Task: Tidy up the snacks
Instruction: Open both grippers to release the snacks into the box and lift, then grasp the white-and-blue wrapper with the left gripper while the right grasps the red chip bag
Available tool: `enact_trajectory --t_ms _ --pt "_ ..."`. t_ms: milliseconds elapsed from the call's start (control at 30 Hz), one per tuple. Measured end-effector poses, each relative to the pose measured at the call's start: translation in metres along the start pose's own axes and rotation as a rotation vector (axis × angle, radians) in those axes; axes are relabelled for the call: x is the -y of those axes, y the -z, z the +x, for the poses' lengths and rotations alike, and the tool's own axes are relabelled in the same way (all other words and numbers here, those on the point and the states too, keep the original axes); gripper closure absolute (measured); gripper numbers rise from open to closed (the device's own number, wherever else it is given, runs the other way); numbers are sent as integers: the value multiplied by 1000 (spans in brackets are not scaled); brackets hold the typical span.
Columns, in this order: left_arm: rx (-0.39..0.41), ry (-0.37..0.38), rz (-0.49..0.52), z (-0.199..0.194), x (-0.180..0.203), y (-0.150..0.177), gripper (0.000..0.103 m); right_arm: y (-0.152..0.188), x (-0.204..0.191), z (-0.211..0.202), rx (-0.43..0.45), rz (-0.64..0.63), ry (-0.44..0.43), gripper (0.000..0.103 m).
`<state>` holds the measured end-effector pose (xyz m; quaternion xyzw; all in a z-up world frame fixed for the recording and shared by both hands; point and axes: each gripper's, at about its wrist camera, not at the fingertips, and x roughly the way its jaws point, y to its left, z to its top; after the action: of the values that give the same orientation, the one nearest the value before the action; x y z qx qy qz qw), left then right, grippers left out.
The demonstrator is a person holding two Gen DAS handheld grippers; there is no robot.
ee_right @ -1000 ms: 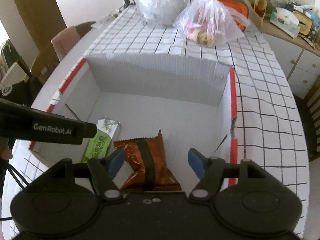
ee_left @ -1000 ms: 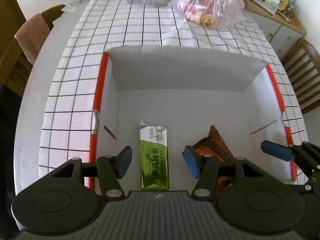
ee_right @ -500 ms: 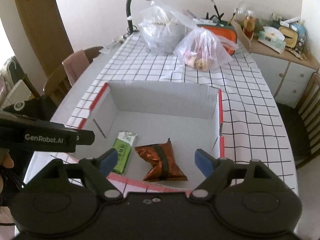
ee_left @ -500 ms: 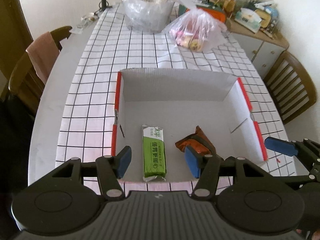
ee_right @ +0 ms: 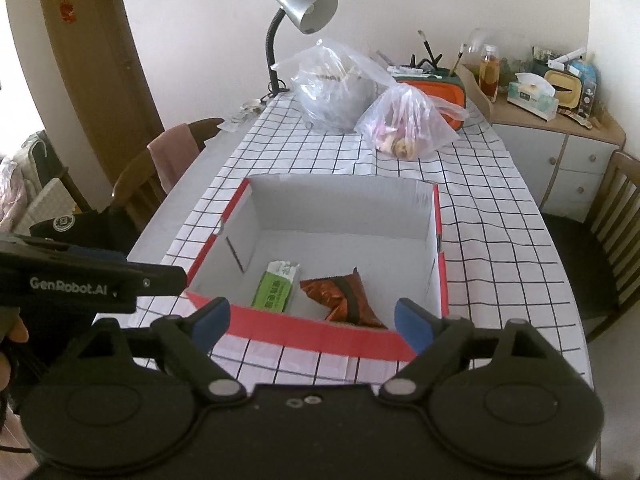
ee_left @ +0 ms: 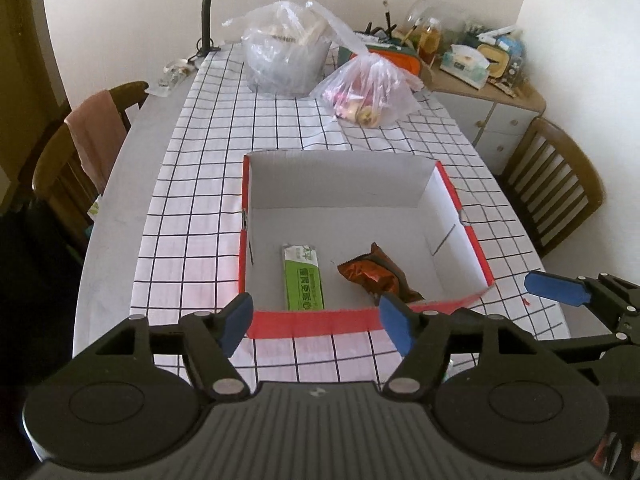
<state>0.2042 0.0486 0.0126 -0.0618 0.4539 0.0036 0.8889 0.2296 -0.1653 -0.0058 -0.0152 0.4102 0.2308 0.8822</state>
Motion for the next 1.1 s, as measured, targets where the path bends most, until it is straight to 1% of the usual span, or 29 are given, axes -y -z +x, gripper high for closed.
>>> enact_trajectory --t_ms 133,233,300,333,400,500,567,600,667,833,1033,1100 --pt "20 22 7 -17 -3 16 33 13 -6 -17 20 -1 -15 13" --pt "37 34 8 -30 -6 30 28 22 -9 -29 34 5 -30 12" --pt "44 44 8 -37 -8 39 28 29 -11 -36 43 11 -39 5" --pt "55 34 7 -41 -9 44 28 33 -12 -39 50 17 -41 1" --pt "87 -1 10 -49 -9 54 28 41 -13 -46 63 21 -54 1" --pt "112 -9 17 -60 -13 66 28 54 -13 -54 67 34 -64 0" --pt "125 -10 18 -66 -17 75 23 62 -12 -57 63 43 -64 0" --pt "125 -6 14 -68 -19 79 22 67 -12 -59 60 46 -61 0" --pt "115 9 7 -69 -22 88 20 78 -12 -61 57 49 -50 0" --pt "52 34 -18 -57 -32 114 19 110 -2 -56 25 97 -12 0" --pt "-50 40 -73 -28 -48 142 19 128 13 -32 -47 146 44 0" --pt "-98 50 -79 -16 -51 149 19 133 17 -22 -74 153 65 0"
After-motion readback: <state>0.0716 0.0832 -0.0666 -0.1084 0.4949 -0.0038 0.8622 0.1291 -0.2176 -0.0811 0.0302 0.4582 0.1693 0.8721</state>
